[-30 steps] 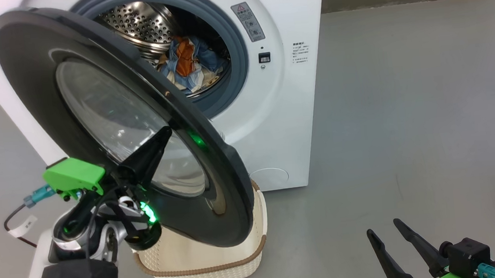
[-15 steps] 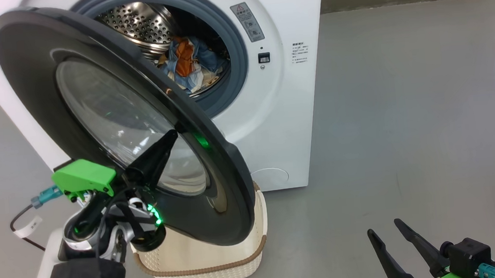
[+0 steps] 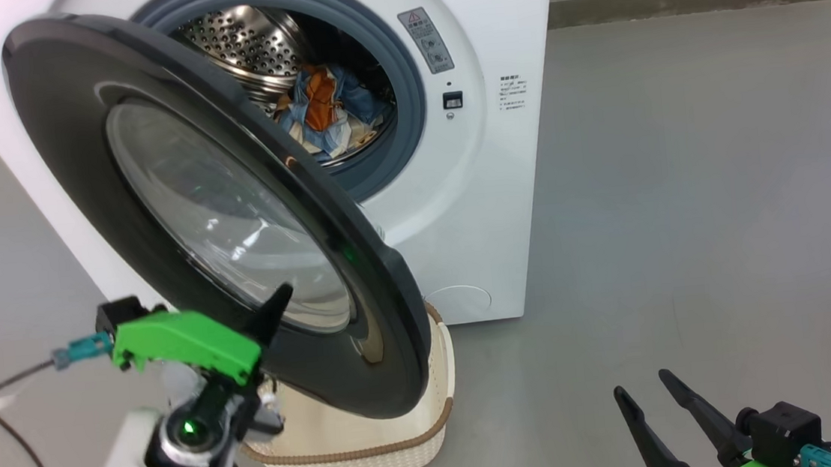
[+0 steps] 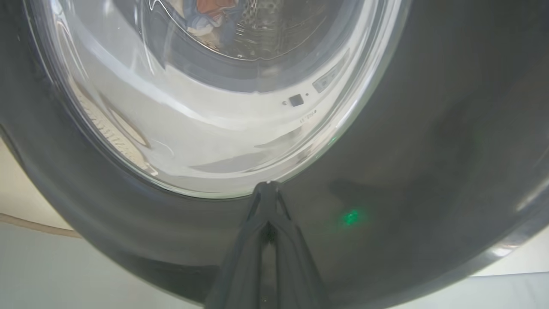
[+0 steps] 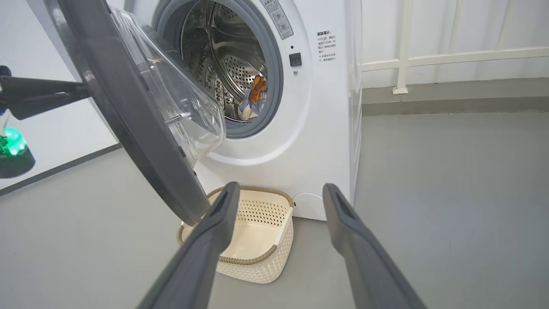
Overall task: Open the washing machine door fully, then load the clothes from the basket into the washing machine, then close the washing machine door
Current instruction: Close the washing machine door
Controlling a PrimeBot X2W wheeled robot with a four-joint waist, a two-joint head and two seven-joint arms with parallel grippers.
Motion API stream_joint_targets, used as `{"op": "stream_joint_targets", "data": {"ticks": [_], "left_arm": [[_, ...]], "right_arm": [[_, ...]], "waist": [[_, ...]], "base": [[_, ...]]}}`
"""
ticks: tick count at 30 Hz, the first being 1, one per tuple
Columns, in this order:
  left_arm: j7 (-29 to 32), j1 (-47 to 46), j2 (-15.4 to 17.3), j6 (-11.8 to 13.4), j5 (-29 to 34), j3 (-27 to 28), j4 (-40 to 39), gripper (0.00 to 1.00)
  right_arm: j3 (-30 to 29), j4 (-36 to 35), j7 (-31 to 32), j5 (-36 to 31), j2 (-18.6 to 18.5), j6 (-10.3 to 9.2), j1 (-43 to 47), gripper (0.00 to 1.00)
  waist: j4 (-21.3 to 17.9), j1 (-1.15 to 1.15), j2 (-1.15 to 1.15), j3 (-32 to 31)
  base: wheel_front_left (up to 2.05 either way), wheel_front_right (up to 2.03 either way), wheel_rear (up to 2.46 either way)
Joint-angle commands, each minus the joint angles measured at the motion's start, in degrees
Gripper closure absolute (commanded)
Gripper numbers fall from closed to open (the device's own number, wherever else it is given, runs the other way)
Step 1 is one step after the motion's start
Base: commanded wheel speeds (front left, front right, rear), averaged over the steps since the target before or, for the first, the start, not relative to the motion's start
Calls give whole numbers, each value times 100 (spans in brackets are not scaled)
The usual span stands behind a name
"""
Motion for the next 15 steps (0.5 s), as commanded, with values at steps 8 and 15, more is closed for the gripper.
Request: {"op": "stream_joint_targets", "data": {"ticks": [8,15], "left_arm": [[-1272,222,455,80,1401,-302,-171,0],[-2276,576,609,134,2471,-785,-167,0]], "right_arm": [[56,-131,-28,-17,-63,9,1,0],[-17,-130,-28,-31,-49,9,38,0]], "waist": [[16,0,0,-27],[-21,0,0,-63]], "base": [[0,0,0],[0,0,0]]}}
